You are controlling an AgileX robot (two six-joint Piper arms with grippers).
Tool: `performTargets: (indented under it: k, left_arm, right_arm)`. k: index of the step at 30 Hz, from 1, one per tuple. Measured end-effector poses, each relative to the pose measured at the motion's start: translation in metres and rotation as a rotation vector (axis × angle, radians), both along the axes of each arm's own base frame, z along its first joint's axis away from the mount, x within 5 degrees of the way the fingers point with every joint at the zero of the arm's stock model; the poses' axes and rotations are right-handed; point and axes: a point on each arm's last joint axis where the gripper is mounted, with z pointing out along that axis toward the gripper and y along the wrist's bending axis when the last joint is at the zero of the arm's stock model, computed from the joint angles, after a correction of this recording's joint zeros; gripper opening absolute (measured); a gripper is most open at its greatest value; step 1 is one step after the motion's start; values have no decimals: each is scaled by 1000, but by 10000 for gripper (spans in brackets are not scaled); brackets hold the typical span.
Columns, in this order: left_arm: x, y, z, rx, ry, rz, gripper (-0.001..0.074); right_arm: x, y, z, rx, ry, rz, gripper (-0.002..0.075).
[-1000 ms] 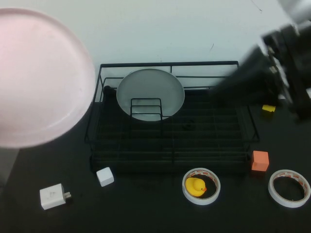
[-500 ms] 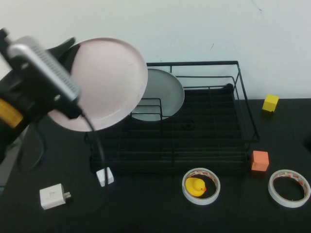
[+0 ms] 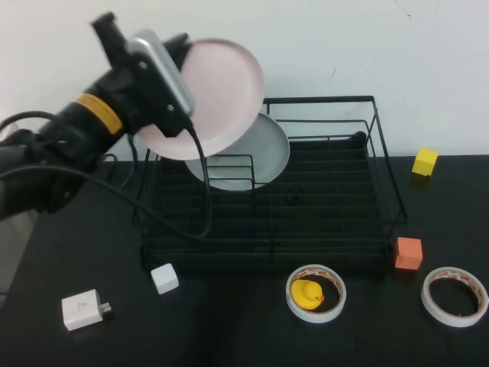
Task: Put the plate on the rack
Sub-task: Place the plate on the rack
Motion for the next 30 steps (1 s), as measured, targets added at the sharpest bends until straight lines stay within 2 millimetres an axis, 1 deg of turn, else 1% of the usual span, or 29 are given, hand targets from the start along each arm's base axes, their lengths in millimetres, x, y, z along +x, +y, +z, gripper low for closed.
performTargets:
  k: [4,7,11,15,18,22,25,30]
  left_arm:
    - [15,-12,-22,120,-13,-48,2]
    - [20,-20,-29,176,-40,-78,2]
    - [27,-27,-31,180,-84,-103,2]
    - [32,-31,-34,174,-127,-126,2]
    - [32,-34,-41,172,-147,-157,2]
    - [33,-40,-50,221,-173,-218,2]
    - [34,-44,-53,242,-194,-250,2]
    - [43,-39,-58,246,-218,-263,2]
  right_arm:
    - [-17,-5,-6,4,-31,-4,0]
    - [-25,-9,-8,1,-53,-16,0]
    - [-31,-12,-10,-13,-75,-27,0]
    - [-31,-13,-9,-2,-95,-44,0]
    - [-29,-13,-10,3,-106,-57,0]
    - [-27,-12,-11,10,-120,-67,0]
    - [-26,-13,-11,4,-126,-71,0]
    - [-25,-14,-11,-6,-136,-77,0]
